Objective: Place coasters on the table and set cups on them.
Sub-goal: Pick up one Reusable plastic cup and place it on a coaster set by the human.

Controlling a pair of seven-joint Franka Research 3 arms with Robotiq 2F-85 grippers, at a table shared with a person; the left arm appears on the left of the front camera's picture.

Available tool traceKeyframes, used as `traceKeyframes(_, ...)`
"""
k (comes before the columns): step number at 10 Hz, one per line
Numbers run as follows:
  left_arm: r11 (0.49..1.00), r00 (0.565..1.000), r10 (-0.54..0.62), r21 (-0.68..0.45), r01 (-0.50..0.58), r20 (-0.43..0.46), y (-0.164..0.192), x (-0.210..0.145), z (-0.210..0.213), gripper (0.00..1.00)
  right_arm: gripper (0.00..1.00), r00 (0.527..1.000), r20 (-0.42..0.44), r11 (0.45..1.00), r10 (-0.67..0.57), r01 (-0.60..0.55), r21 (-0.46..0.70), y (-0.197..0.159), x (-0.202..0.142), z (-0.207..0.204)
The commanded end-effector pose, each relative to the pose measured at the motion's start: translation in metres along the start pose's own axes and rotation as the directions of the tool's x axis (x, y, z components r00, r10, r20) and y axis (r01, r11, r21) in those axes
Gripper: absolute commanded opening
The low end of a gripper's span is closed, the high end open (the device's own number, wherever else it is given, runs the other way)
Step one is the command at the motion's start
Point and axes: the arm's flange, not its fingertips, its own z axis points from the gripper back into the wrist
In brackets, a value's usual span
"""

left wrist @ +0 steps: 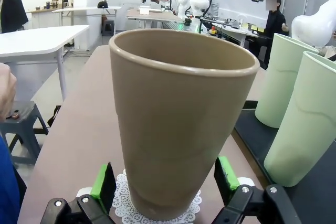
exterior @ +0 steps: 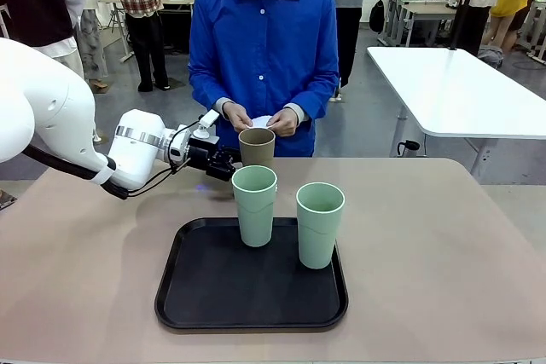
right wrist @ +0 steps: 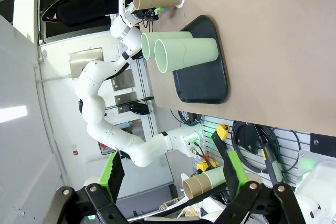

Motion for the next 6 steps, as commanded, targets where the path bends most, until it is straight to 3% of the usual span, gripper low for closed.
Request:
traceKeyframes(1,1.0,1.0,-0.017,-0.021,0.017,0.007,-0.003,0.0,-0.002,1.0,1.0,1.0,-0.003,1.0,0.004,-0.004,0.022,0.001,0.001,0.0)
traceKeyframes(6,1.0,1.0,-0.026,-0.013,0.026,-0.011,-0.01,0.0,0.008,1.0,1.0,1.0,-0.003,1.0,0.004,-0.004,0.022,0.001,0.001,0.0)
